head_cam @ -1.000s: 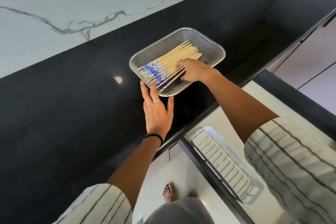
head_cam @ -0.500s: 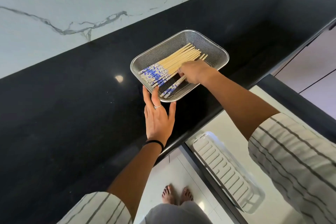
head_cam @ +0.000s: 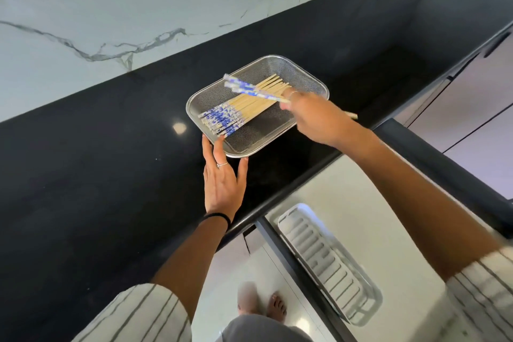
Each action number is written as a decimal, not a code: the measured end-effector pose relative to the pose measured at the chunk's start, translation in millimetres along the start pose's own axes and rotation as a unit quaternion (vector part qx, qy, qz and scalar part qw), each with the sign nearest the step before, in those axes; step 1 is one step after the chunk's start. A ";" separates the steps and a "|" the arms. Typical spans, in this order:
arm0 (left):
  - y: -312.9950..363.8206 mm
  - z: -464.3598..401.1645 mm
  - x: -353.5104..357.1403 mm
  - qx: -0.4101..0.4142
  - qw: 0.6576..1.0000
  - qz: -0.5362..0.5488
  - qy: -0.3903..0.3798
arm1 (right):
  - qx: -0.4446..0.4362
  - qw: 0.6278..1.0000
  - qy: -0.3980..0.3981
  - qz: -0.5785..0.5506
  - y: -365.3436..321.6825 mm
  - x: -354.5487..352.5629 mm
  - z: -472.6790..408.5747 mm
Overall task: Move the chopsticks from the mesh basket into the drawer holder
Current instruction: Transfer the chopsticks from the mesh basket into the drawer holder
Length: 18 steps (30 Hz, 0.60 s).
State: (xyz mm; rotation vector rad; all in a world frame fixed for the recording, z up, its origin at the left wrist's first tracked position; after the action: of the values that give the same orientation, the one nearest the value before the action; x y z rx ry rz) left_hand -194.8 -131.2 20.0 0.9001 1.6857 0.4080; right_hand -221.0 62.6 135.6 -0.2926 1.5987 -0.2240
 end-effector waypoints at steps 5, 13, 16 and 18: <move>1.2 2.6 -0.7 0.009 1.000 0.002 0.007 | 0.148 0.966 -0.138 -0.164 55.7 10.1 86.3; 1.2 5.4 3.6 0.000 1.000 -0.028 0.004 | 0.299 0.808 -0.454 -0.226 98.9 121.4 201.3; -1.6 5.8 4.1 -0.004 1.000 -0.031 0.002 | 0.338 0.801 -0.444 -0.217 98.2 170.0 215.0; -2.7 6.2 4.4 -0.004 0.999 -0.032 0.002 | 0.343 0.813 -0.421 -0.210 94.7 194.6 217.4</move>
State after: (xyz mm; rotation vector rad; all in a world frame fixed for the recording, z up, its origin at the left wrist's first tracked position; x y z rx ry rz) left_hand -190.4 -130.8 13.3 0.8377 1.7115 0.3737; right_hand -15.7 97.2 -89.6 -0.1344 0.4821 -0.8634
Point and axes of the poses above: each hand's wrist, its own z-axis away from the middle knuckle, its own x-axis out of the palm, y = z × x, the point moved 4 cm from there along -z, towards the middle knuckle, and after that the axes turned 8 degrees about x, right-handed, at the moved point
